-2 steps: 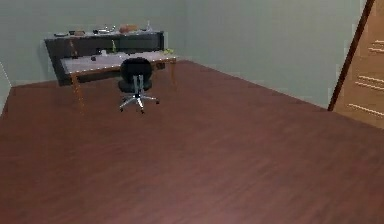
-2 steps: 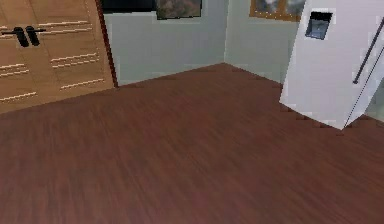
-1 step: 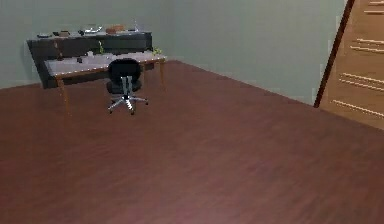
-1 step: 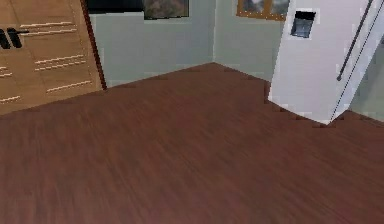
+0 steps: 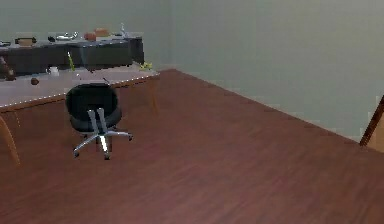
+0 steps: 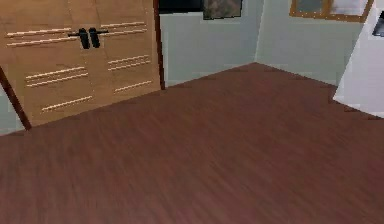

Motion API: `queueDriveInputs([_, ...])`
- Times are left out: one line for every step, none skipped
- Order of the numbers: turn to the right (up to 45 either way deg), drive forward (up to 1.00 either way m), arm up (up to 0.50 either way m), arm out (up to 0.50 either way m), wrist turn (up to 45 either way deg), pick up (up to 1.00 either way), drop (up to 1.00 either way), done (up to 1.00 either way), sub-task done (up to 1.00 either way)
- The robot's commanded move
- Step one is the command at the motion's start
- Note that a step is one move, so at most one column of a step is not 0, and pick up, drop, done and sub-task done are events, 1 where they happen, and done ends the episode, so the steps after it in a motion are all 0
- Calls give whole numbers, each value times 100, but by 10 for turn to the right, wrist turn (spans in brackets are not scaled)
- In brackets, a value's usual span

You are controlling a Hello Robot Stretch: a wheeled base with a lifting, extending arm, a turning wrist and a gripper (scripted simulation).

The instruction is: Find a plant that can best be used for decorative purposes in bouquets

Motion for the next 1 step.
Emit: queueDriveInputs([0, 100, 0, 0, 0, 0, 0, 0, 0])
